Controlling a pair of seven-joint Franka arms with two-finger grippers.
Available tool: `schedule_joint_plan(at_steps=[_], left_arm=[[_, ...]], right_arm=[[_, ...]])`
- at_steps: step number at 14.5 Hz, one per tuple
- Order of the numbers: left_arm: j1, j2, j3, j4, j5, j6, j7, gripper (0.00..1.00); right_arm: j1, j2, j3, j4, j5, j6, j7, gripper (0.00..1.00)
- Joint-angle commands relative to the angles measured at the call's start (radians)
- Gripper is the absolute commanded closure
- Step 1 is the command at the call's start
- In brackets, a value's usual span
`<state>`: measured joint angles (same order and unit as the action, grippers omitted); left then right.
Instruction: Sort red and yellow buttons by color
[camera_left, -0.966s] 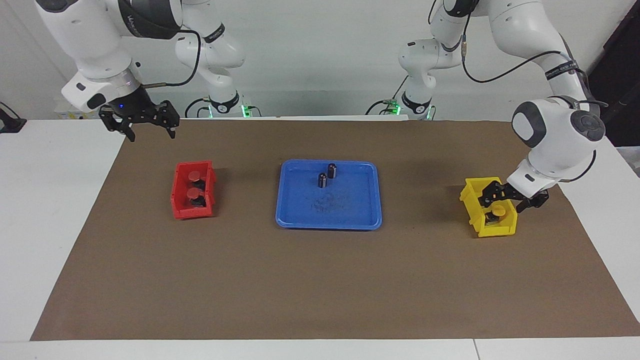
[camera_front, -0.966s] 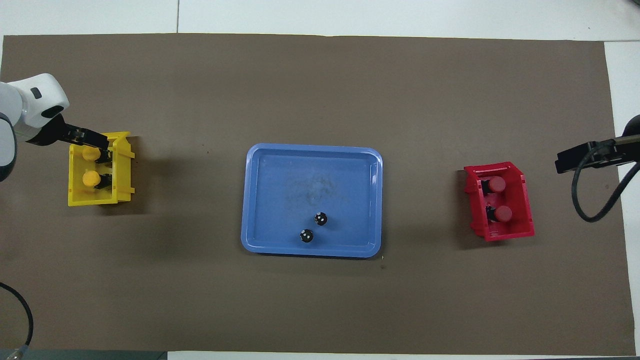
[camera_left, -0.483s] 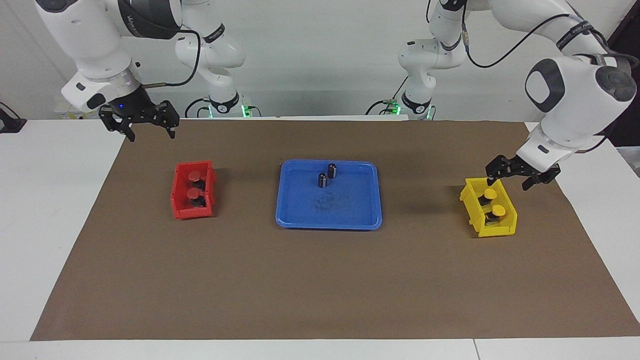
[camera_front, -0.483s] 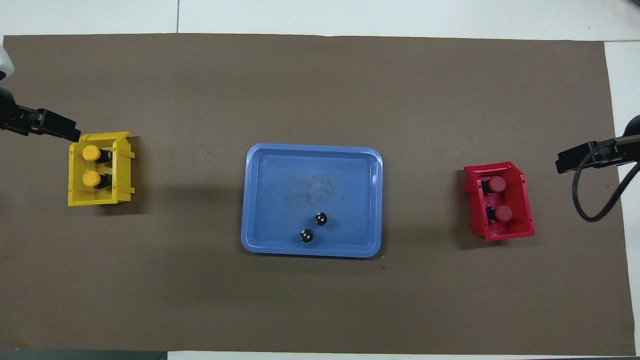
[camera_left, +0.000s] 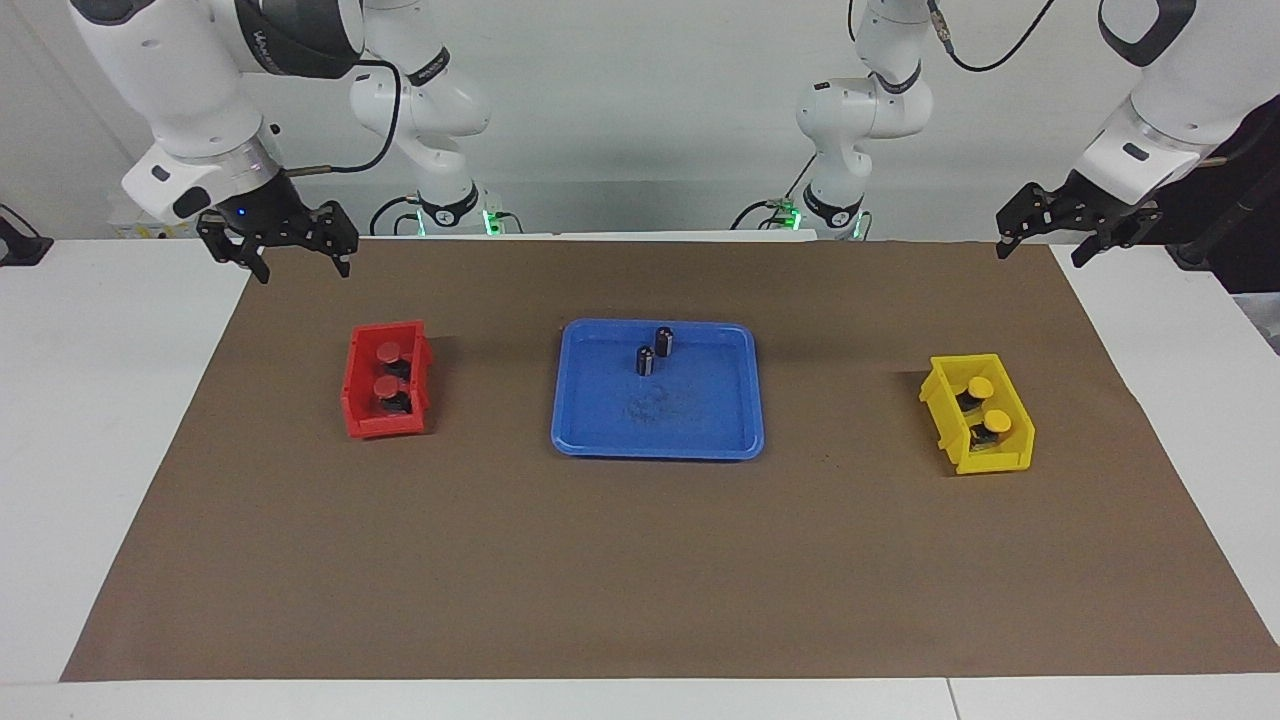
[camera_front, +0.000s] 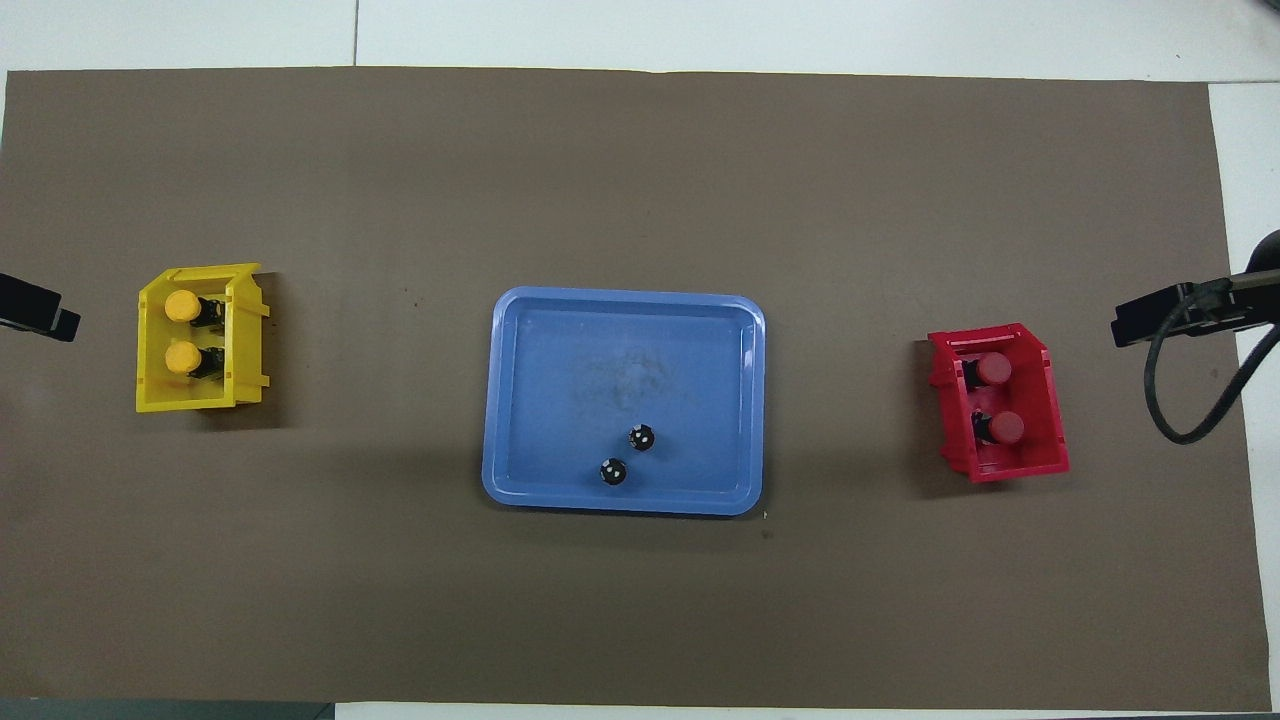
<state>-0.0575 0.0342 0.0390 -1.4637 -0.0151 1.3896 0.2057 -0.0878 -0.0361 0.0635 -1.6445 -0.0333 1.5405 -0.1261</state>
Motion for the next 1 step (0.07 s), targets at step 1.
schedule_joint_plan(at_steps=[1], left_arm=[[-0.005, 0.015, -0.004, 0.025, 0.026, -0.027, -0.015, 0.00]], right_arm=[[-0.007, -0.005, 0.002, 0.005, -0.002, -0.011, 0.003, 0.00]])
